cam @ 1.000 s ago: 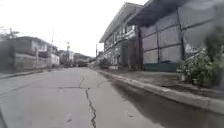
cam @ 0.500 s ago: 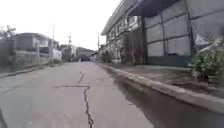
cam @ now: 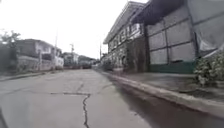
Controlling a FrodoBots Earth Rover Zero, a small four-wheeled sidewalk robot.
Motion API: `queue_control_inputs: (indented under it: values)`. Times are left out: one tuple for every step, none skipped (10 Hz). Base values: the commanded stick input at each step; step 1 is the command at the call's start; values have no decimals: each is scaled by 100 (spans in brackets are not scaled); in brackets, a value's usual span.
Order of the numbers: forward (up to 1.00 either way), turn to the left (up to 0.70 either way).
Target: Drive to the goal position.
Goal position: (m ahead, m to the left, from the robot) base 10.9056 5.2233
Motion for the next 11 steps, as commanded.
queue_control_inputs:
  values:
    - [70, 0]
    - [70, 0]
    - [70, 0]
    - [70, 0]
    - [70, 0]
    - [70, 0]
    - [70, 0]
    - [70, 0]
    - [70, 0]
    - [70, 0]
    - [70, 0]
